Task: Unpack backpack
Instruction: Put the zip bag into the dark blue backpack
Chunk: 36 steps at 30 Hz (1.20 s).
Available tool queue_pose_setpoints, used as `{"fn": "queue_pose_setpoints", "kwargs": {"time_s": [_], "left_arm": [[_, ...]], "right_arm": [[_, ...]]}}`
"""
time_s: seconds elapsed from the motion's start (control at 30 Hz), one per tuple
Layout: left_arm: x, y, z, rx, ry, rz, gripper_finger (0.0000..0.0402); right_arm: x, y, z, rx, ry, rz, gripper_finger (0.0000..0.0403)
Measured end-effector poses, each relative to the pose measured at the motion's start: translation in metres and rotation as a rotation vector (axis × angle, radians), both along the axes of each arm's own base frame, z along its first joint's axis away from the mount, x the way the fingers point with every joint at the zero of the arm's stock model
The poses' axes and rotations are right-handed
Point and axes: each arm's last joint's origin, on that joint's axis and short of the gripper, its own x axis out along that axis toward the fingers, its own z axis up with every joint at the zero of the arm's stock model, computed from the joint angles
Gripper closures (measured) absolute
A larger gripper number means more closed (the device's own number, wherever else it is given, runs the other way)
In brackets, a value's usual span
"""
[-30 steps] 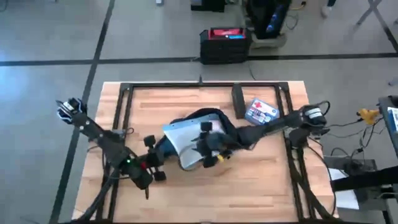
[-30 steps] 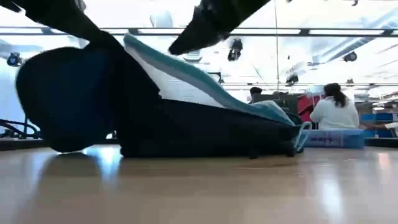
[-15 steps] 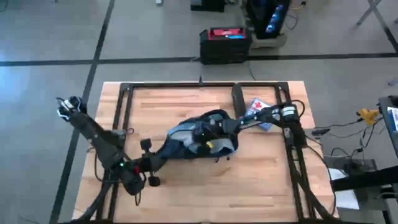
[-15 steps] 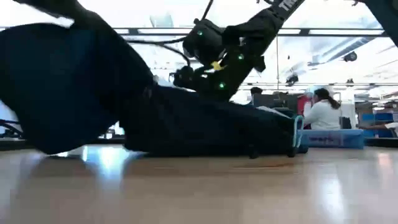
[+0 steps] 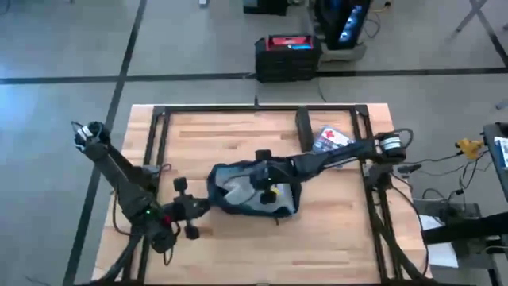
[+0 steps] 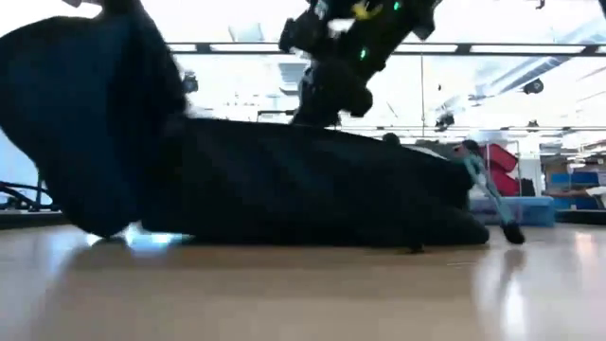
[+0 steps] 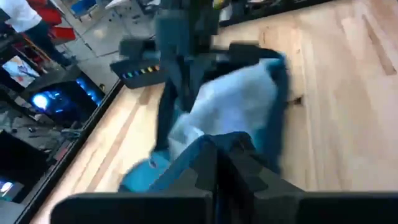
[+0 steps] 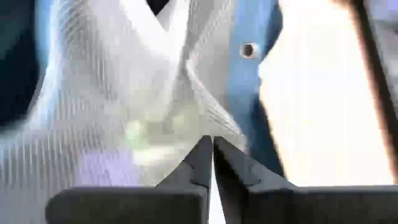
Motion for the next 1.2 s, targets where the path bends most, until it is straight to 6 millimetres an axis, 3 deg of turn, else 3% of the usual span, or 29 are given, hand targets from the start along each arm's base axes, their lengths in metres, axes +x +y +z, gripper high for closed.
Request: {"fn": "queue_pose_setpoints", "kwargs": {"time_s": [0.1,0.2,0.4,0.57,0.73,0.97,1.13,1.2], "left_arm": [[0.0,0.001,-0.002,0.007,0.003,0.002,0.0401],[0.0,0.001,-0.002,0.014,-0.002,0.008,0.0401],[0.0,0.001,-0.001,0.037,-0.017,0.02,0.0401],[0.0,0.003,0.0,0.088,-0.034,0.036,0.0401],[0.0,0.004,0.001,0.093,-0.036,0.034,0.0401],[-0.001,0.001,-0.004,0.052,-0.013,0.017,0.0401],[-0.002,0.0,-0.015,0.041,0.005,0.024,0.0401],[-0.003,0.002,-0.021,0.041,0.016,0.025,0.0401]], "right_arm": [[0.004,0.003,0.011,0.009,-0.113,0.019,0.0403],[0.018,0.004,0.009,0.022,-0.239,0.038,0.0403],[0.059,0.01,-0.041,0.115,-0.378,0.111,0.0403],[0.088,0.019,-0.104,0.169,-0.227,0.111,0.0403],[0.096,0.021,-0.116,0.135,-0.089,0.062,0.0403],[0.073,0.015,-0.081,0.004,0.007,0.037,0.0403],[0.058,0.012,-0.034,-0.03,-0.099,0.006,0.0403],[0.05,0.013,-0.025,-0.03,-0.117,0.003,0.0403]]}}
